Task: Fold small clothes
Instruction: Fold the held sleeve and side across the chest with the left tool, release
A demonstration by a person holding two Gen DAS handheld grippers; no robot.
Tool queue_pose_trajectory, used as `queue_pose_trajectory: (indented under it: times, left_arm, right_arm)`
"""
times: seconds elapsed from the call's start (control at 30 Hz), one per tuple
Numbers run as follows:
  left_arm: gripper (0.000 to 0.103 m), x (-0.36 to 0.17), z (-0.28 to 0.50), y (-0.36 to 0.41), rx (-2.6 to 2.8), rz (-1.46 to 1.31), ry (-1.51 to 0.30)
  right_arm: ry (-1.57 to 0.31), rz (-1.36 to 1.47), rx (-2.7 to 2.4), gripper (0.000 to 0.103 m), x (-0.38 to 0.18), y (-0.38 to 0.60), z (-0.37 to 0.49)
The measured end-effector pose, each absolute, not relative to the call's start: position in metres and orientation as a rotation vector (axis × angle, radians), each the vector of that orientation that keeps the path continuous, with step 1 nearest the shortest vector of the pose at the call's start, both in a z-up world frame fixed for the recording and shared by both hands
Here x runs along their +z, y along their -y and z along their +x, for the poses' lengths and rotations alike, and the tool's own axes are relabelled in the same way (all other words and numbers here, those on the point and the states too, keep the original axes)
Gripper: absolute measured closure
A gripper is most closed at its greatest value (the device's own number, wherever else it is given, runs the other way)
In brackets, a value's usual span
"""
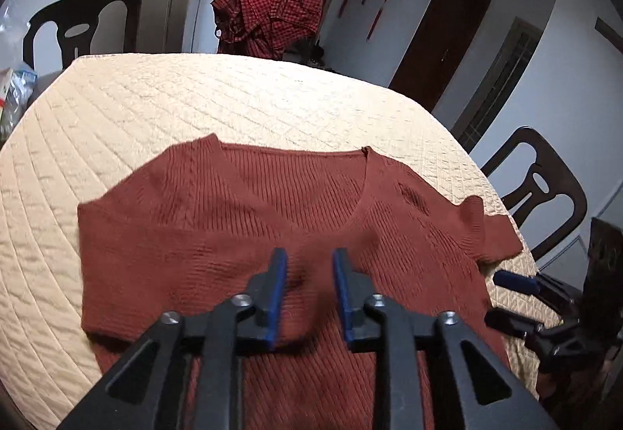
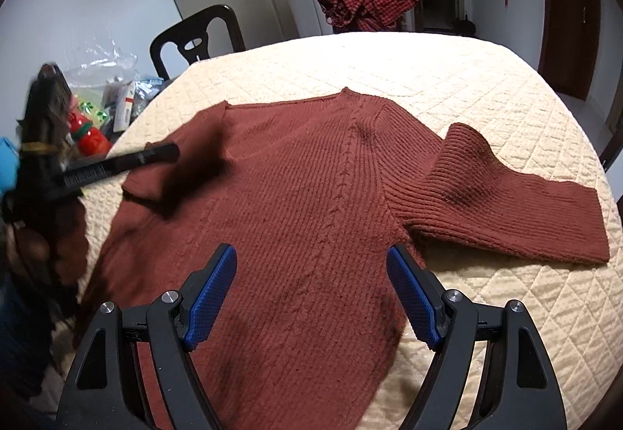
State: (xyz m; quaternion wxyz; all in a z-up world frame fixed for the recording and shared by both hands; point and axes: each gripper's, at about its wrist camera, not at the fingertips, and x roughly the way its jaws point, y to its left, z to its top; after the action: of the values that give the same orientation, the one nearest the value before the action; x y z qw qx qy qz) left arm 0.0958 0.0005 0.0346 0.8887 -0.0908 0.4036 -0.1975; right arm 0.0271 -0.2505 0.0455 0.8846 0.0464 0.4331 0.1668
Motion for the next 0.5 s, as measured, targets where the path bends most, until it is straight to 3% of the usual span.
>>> queue_pose_trajectory:
  times: [0.1, 0.27, 0.4, 0.5]
  left_arm:
    - [0.059, 0.044, 0.083, -0.020, -0.395, -0.214, -0.796]
    - [0.056, 0.048, 0.087, -0.065, -0.186, -0.181, -0.763]
    - [0.057, 0.031, 0.102, -0.094, -0.070, -0.204, -0.806]
    - [0.057, 0.016, 0.113, -0.100, -0.063, -0.221, -0.852]
  right_arm:
    - [-0.900, 0.120, 0.375, 0.024, 0.048, 0.244, 0.033]
    - [-0.904, 0.156, 0.439, 0.026, 0.050, 0.225, 0.050]
    - [-0.935, 0.130, 0.475, 0.048, 0.044, 0.198, 0.077]
    - [-0.976, 0.114, 0.505, 0.052, 0.033, 0.181, 0.096]
